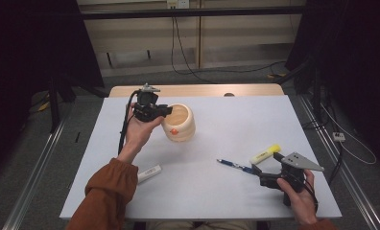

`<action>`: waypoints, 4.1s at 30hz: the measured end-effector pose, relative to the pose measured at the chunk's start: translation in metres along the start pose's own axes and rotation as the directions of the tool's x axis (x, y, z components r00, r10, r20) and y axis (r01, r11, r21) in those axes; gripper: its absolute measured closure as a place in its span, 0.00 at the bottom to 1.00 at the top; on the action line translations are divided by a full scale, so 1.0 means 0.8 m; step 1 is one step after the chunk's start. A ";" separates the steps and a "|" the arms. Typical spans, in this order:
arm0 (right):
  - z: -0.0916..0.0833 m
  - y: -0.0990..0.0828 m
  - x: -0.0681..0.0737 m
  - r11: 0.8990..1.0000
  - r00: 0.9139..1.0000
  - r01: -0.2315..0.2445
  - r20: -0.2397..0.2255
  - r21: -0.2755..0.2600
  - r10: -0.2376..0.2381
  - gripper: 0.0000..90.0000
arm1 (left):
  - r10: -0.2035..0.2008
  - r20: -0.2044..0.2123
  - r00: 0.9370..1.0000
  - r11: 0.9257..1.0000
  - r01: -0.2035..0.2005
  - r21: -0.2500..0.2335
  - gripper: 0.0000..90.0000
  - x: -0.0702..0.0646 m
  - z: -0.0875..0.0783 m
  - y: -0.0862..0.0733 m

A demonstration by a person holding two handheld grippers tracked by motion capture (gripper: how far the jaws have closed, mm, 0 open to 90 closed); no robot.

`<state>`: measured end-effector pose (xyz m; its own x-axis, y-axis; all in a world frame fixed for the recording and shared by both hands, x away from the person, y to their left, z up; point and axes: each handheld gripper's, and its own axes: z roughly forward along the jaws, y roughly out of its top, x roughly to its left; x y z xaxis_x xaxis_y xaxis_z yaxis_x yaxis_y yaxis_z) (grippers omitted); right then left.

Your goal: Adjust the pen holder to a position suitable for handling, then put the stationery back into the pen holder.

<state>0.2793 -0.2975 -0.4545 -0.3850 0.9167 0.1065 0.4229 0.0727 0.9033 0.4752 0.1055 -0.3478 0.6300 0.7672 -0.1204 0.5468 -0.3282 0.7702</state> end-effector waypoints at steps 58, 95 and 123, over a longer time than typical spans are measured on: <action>0.001 0.001 0.002 1.000 1.000 0.011 -0.007 0.006 -0.011 0.04 | -0.110 0.039 0.993 0.989 0.105 0.103 0.80 -0.077 0.038 -0.059; 0.009 0.003 0.002 1.000 1.000 0.008 -0.023 0.010 -0.008 0.04 | 0.120 0.114 0.986 0.990 -0.109 -0.094 0.10 -0.055 0.002 -0.056; 0.005 0.002 0.003 1.000 1.000 0.012 -0.018 0.006 -0.012 0.04 | 0.060 0.194 0.979 0.996 -0.047 -0.071 0.07 -0.011 -0.079 -0.113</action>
<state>0.2823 -0.2940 -0.4546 -0.4046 0.9087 0.1030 0.4232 0.0862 0.9019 0.3857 0.1633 -0.3769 0.7567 0.6245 -0.1932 0.4761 -0.3239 0.8176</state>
